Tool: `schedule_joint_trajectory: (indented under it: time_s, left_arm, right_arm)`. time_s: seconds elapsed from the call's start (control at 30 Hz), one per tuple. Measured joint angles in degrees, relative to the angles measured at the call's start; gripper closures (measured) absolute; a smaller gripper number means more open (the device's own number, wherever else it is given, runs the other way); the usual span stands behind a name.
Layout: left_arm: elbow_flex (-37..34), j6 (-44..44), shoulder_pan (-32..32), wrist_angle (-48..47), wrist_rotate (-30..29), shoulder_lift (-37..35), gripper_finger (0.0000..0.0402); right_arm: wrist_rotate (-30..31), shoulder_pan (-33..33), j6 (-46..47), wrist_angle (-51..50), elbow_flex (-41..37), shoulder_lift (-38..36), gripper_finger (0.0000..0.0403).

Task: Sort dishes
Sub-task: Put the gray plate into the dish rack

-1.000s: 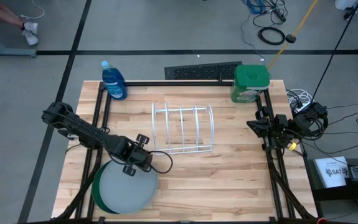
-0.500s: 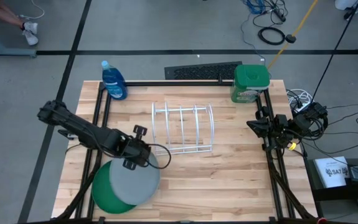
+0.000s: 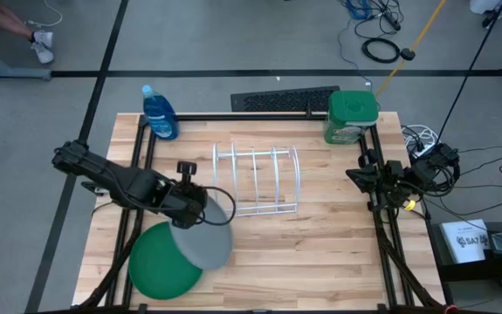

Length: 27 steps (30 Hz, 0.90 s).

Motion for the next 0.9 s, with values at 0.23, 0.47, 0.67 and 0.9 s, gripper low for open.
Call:
schedule_joint_trajectory:
  time_s: [0.23,0.47,0.67,0.9]
  left_arm:
    - [3.9,2.2,-1.1,-0.5,-4.7,0.0,0.0401]
    - [8.4,4.6,-2.7,-0.4,-8.1,0.0,0.0401]
    - [12.2,7.9,-4.2,1.7,-11.7,0.0,0.0401]
    - [14.0,7.4,-3.8,2.1,-9.3,0.0,0.0401]
  right_arm:
    - [0.0,0.0,0.0,0.0,0.0,0.0,0.0392]
    - [0.0,0.0,0.0,0.0,0.0,0.0,0.0392]
    - [0.0,0.0,0.0,0.0,0.0,0.0,0.0392]
    - [0.0,0.0,0.0,0.0,0.0,0.0,0.0392]
